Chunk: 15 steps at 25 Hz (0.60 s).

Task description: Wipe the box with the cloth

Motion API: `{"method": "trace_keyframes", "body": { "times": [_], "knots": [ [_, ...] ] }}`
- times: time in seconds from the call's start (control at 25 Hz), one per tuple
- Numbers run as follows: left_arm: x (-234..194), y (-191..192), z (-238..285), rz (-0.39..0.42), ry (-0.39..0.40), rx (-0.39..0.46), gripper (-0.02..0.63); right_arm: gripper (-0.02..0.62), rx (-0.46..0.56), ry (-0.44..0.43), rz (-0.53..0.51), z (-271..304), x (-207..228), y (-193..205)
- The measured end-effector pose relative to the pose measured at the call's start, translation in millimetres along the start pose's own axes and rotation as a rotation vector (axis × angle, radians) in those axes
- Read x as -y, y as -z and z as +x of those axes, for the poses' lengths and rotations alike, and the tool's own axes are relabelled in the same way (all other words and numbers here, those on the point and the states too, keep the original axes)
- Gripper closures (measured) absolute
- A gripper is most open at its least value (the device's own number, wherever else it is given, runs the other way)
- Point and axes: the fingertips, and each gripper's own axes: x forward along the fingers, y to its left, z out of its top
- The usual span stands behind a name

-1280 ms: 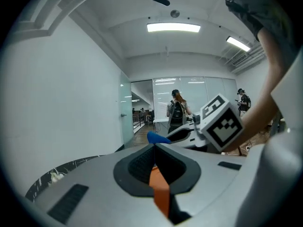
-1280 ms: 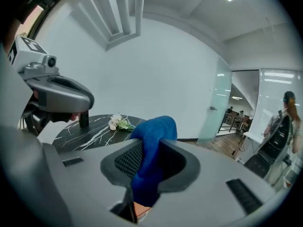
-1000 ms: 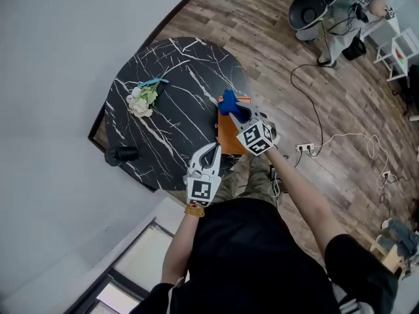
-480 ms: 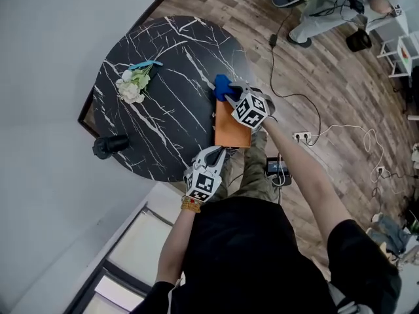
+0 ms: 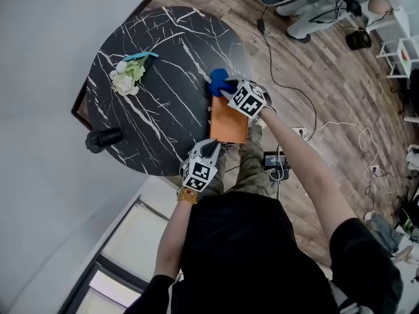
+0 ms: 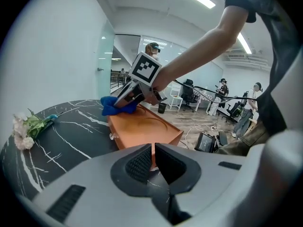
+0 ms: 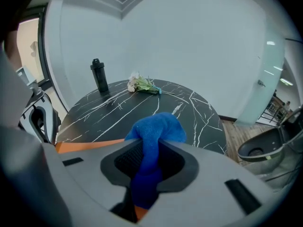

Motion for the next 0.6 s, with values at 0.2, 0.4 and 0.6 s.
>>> {"method": "trace_keyframes", "body": {
  "times": [0.2,0.4,0.6],
  "knots": [
    [-2.8,-1.3,3.8,0.006,-0.024,0.008,0.598,0.522,0.007,-0.026,-0.021,-1.8,-15.7,1.1],
    [-2.8,-0.4,4.5,0.019,-0.033,0.01,0.598,0.523,0.025,-0.031,-0.027,-1.6,-34.1,4.1],
    [-2.5,-1.1,5.3,0.038,-0.032,0.001,0.598,0.523,0.022,-0.043,-0.043,-6.3,-55.7,7.0]
  ]
}}
